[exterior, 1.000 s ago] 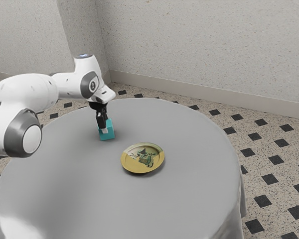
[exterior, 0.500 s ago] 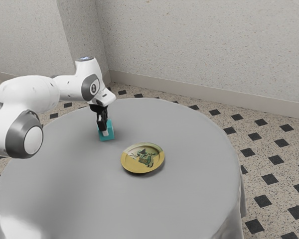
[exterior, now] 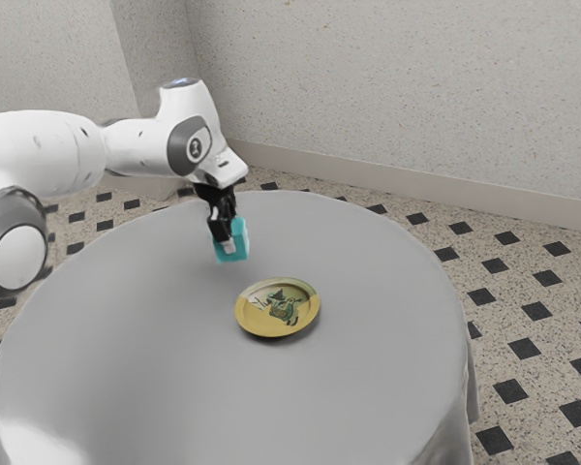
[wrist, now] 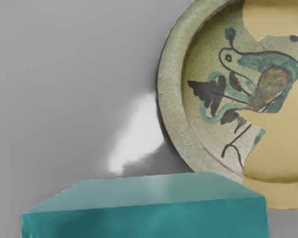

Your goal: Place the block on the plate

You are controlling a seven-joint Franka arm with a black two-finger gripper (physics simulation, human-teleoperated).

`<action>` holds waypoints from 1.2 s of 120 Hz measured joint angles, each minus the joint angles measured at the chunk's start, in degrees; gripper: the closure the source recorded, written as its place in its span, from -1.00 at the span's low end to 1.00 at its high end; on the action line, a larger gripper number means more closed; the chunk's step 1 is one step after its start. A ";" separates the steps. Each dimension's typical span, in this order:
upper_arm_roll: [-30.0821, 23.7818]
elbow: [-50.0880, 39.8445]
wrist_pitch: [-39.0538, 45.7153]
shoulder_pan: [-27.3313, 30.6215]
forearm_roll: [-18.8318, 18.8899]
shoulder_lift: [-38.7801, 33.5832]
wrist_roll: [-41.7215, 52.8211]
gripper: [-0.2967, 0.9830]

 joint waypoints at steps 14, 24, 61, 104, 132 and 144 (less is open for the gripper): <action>-1.64 -5.46 2.05 -2.12 -0.59 -3.83 -0.06 -0.05; -2.88 -9.20 3.83 -3.28 -1.17 -5.89 -0.15 -0.05; -5.45 -16.73 9.89 -4.49 -2.32 -6.82 -0.45 -0.14; -5.86 -16.57 8.92 -5.26 1.58 -12.70 -1.41 -0.46; -5.46 -12.35 -1.20 -5.56 4.22 -17.93 -6.19 -0.51; -5.49 -10.85 -4.81 -5.80 5.01 -18.07 -8.08 -0.52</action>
